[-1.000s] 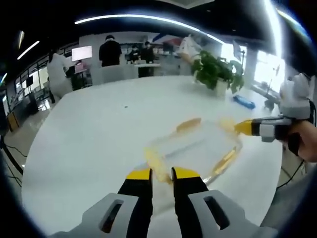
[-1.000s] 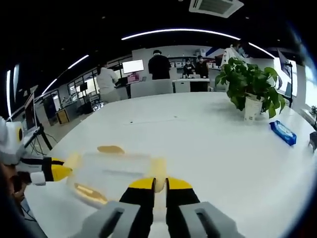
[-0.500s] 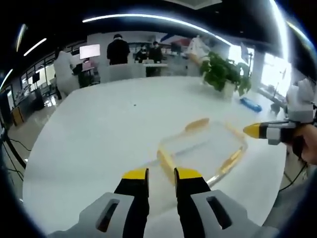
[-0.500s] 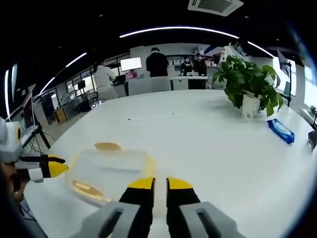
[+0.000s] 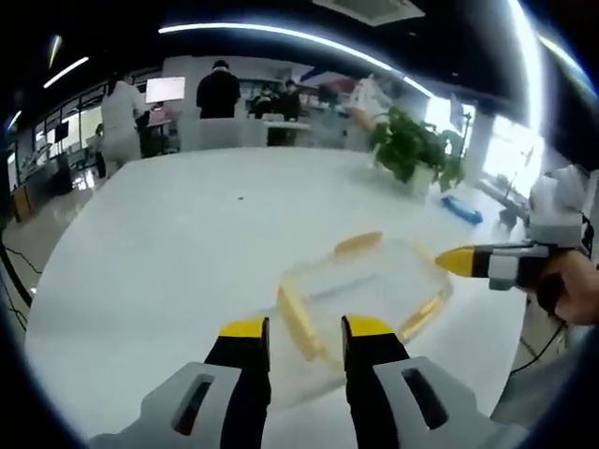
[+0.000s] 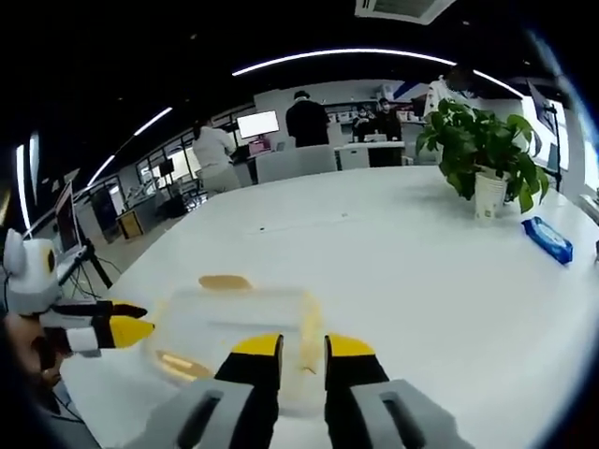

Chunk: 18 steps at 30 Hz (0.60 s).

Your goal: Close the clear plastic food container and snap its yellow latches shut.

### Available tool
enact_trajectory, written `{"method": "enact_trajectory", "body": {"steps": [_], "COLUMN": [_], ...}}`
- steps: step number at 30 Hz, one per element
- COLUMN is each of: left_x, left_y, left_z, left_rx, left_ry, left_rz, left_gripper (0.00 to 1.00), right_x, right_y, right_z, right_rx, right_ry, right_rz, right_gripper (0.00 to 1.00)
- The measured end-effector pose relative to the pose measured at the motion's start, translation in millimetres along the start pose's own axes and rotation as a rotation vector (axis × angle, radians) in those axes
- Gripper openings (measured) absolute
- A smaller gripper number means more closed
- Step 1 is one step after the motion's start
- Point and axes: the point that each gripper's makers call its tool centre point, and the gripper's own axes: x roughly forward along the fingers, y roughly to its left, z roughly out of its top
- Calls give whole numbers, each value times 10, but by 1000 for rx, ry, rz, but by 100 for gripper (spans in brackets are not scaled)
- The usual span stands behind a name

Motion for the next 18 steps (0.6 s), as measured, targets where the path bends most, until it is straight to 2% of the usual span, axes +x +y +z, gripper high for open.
{"method": "enact_trajectory", "body": {"steps": [10,15,18], "left_x": [46,90,102], "left_y": [-41,-102,-113], "left_z": [-44,-80,-87], "left_rx": [-57,-80,-90], "left_ry": [8,29,28], "left_rz": [-41,-84,-91], "left_gripper": [32,42,43], "right_x": [51,77,88], "right_y": [76,88,90], "right_z": [-84,-77,-73], "right_rx": [8,5,3], "right_ry": [36,44,46], "right_rz": [50,64,67], "right_gripper": [29,32,32]}}
